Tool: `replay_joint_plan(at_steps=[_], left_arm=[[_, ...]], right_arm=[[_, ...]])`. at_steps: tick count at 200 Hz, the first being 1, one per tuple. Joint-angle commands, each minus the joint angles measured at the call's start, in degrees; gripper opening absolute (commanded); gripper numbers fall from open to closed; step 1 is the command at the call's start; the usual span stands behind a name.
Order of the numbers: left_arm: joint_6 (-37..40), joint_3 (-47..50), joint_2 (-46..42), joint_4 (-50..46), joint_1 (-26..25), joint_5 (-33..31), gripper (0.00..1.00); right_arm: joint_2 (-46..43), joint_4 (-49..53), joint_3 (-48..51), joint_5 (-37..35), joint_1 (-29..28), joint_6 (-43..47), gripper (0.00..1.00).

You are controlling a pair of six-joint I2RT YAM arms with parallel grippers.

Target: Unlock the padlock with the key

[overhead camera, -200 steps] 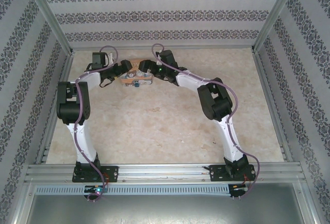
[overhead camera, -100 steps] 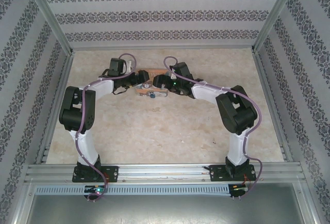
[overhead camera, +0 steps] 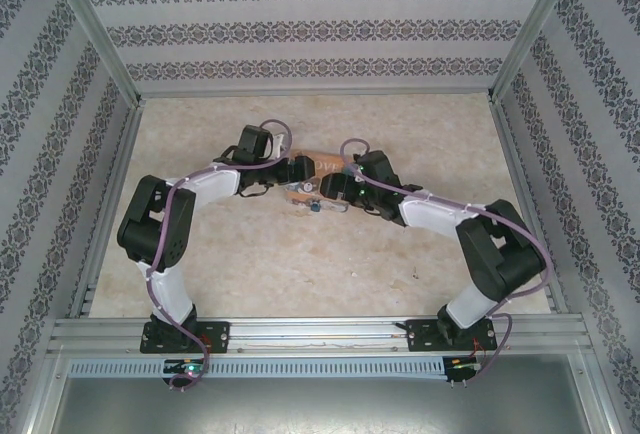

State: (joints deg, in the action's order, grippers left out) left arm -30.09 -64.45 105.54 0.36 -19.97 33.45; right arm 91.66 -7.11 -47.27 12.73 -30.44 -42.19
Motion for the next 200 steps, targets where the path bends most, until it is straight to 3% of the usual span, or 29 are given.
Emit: replay_joint_plan(at_steps=[1,62,88,130,200], left_arm=[[-2.5,0.9,-1.6,-0.3,-4.9,8.2,1.00],[-2.2,-1.5,0.8,-0.3,-5.3,6.9,1.00],[-2.8,-1.9,1.1,0.1,-5.2,5.0,1.00],[-2.1,-2.2,-2.0,-1.9,-4.1,-0.8,1.00],[-0.6,6.8,-15.9,-1.1,-0.8,-12.2,0.99]], right_arm=[[-3.9,-2.7,2.3,0.8,-2.2,-1.0,0.92],[-8.9,1.7,5.6,-2.2,-2.7,-1.1,0.88],[-10.0,5.7,4.7,-5.2,-2.6,0.7,0.93],[-14.2,18.4,2.3,-11.1,-0.5,4.5,0.98],[-27.0,42.9,3.3,-14.3,8.4,-1.9,0.98]])
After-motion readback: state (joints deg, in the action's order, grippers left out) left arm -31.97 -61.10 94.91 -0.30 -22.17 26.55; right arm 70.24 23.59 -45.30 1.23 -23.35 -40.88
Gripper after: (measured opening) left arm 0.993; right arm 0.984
